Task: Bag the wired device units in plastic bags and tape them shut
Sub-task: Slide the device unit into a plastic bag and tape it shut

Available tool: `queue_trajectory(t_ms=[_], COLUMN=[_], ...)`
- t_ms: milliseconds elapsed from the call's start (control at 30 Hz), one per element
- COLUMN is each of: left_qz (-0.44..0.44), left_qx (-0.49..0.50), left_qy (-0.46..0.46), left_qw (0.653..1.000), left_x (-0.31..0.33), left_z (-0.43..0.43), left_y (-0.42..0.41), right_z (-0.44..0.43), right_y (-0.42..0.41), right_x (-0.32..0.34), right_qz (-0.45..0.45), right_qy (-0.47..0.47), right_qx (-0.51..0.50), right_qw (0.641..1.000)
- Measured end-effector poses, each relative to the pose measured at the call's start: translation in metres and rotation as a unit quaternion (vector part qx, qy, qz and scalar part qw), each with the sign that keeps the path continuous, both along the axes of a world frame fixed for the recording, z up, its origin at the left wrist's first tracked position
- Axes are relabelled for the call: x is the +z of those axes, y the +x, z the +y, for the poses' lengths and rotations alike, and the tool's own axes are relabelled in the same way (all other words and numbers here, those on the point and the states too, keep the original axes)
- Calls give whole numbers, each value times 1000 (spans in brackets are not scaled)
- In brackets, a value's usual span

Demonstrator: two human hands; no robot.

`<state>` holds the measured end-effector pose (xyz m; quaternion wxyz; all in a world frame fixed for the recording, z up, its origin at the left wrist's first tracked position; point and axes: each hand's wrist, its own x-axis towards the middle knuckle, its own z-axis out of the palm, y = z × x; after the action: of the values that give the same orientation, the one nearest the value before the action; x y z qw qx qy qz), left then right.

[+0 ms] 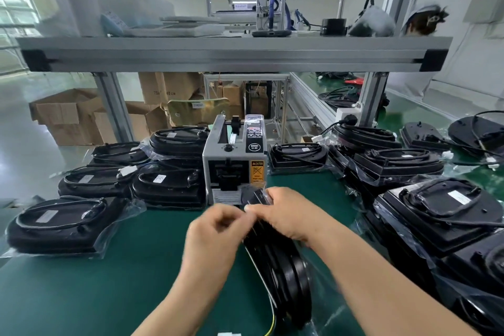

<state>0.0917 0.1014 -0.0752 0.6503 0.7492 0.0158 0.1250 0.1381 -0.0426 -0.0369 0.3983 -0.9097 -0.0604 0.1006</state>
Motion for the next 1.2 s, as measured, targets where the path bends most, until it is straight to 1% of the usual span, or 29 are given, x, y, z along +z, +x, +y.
queue_trajectory(t_ms=[33, 67, 100, 167, 233, 367, 433, 467, 567, 667, 800, 833, 900, 967, 1100, 1200], left_qz=[-4, 1, 11, 25, 16, 2, 8, 9, 35, 86, 185, 192, 196, 205, 257, 267], left_qx=[37, 49, 38, -29, -82, -100, -111, -115, -88, -75, -118, -119, -105, -75, 19, 74], left_qy=[-13, -7, 16, 69, 72, 65, 63, 59, 9, -48, -178, -199, -205, -200, -295, -283], left_qw=[999, 999, 999, 997, 994, 993, 992, 992, 995, 992, 959, 954, 953, 955, 920, 918], left_x=[0, 1, 1, 2, 4, 7, 7, 6, 4, 6, 12, 12, 11, 12, 10, 4], left_z=[7, 12, 15, 17, 17, 23, 24, 24, 21, 12, 6, 8, 9, 8, 14, 19], left_y=[10, 21, 31, 47, 56, 73, 78, 79, 80, 80, 85, 87, 91, 93, 106, 115], right_z=[-2, -3, -4, -6, -7, -3, 2, 3, 3, 1, -2, -2, -2, -1, -3, -6], right_y=[-2, -5, -7, -12, -15, -20, -24, -27, -32, -32, -27, -26, -25, -25, -27, -26], right_x=[-1, -1, 0, 1, 4, 6, 3, 0, -4, -5, -8, -8, -10, -11, -11, -11], right_qz=[7, 17, 27, 42, 48, 33, -3, -36, -122, -157, -152, -148, -144, -143, -135, -129], right_qy=[23, 44, 58, 67, 48, -44, -78, -82, -113, -135, -131, -125, -119, -116, -110, -97], right_qx=[2, 6, 14, 28, 32, 53, 58, 54, 18, -15, -48, -52, -55, -58, -66, -73], right_qw=[1000, 999, 998, 996, 997, 997, 995, 994, 986, 978, 978, 980, 981, 981, 982, 984])
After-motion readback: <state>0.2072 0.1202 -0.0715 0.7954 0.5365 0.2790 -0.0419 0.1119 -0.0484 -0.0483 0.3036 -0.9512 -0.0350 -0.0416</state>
